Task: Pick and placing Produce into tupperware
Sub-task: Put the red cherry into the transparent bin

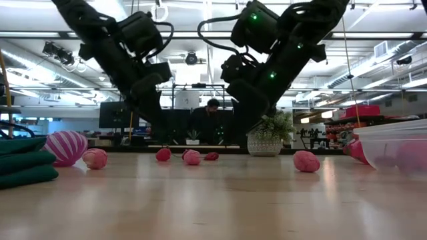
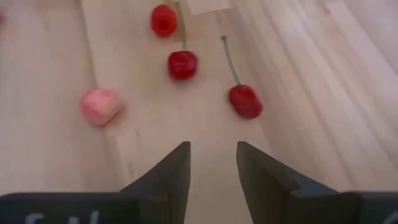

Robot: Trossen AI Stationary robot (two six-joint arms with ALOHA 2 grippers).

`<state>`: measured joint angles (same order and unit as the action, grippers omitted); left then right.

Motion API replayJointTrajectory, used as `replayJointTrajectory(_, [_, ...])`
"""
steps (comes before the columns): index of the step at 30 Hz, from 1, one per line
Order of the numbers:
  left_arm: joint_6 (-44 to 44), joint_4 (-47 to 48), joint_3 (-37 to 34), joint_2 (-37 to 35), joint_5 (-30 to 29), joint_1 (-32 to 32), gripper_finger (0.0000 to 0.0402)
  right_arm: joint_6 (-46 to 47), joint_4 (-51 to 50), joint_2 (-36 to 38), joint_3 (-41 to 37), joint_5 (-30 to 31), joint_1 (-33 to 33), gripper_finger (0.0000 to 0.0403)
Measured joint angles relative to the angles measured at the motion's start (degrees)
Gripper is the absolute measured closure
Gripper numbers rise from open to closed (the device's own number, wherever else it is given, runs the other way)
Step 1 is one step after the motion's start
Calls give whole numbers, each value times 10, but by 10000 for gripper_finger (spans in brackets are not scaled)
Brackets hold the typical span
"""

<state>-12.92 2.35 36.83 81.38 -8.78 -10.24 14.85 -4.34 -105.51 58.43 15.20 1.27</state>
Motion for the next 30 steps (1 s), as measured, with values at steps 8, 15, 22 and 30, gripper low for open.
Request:
replayJointTrajectory(8, [-42, -30, -17, 0, 0, 48, 311, 0, 0, 0, 0, 0, -22, 265])
replayJointTrajectory(15, [-42, -35, -17, 2, -32, 68, 310, 0, 0, 0, 0, 0, -24, 268])
replayJointTrajectory(22, [-30, -58, -17, 33, -32, 70, 275, 0, 2, 0, 0, 0, -24, 268])
replayJointTrajectory(30, [-44, -97, -17, 85, -32, 69, 228, 0, 1, 0, 0, 0, -24, 269])
